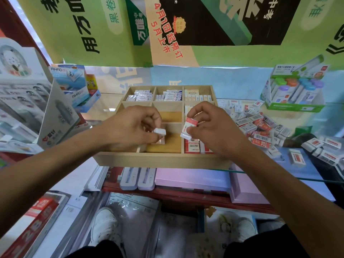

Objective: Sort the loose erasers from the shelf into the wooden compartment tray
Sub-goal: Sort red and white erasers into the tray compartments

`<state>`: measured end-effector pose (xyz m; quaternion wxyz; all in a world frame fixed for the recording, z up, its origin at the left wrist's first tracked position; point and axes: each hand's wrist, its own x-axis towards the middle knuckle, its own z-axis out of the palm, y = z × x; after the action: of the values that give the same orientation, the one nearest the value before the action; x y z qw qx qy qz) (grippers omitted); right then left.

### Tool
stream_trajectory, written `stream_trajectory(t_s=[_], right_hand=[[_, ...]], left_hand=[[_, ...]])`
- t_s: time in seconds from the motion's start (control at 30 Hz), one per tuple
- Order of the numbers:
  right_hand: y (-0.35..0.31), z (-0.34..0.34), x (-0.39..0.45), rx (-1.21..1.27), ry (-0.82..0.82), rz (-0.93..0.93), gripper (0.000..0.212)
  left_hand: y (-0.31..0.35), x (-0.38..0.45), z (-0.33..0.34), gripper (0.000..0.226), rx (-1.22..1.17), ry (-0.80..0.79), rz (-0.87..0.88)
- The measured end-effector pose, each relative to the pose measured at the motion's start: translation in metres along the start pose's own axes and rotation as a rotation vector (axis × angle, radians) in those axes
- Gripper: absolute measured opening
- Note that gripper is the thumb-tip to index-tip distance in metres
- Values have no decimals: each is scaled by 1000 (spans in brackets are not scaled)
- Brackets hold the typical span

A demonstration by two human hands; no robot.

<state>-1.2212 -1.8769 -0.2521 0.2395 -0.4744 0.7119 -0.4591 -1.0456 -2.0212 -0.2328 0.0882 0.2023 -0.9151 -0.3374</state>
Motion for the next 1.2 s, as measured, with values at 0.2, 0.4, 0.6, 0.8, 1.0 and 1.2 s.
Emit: stream_trajectory(t_s=[0.2,0.4,0.6,0.8,1.0,1.2], right_hand=[[1,1,-1,-15,-28,1,28],[1,-1,-2,-6,-32,5,27],[2,0,-2,-30,-38,3,27],[0,3,-5,-18,-39,-27,26],[-3,13,-5,-4,-37,-67,28],[0,20,-5,24,-33,-73,27]], left_hand=[[1,-4,-4,16,-103,-15,-4],[-3,-4,-7,14,51,-57,-14],[-8,-7,9,18,217,-62,73],[-13,-12,-8,8,65,207,77],[-13,-25,-29,30,157,-149,-123],[-11,-23,-29,29,201,-107,-157]])
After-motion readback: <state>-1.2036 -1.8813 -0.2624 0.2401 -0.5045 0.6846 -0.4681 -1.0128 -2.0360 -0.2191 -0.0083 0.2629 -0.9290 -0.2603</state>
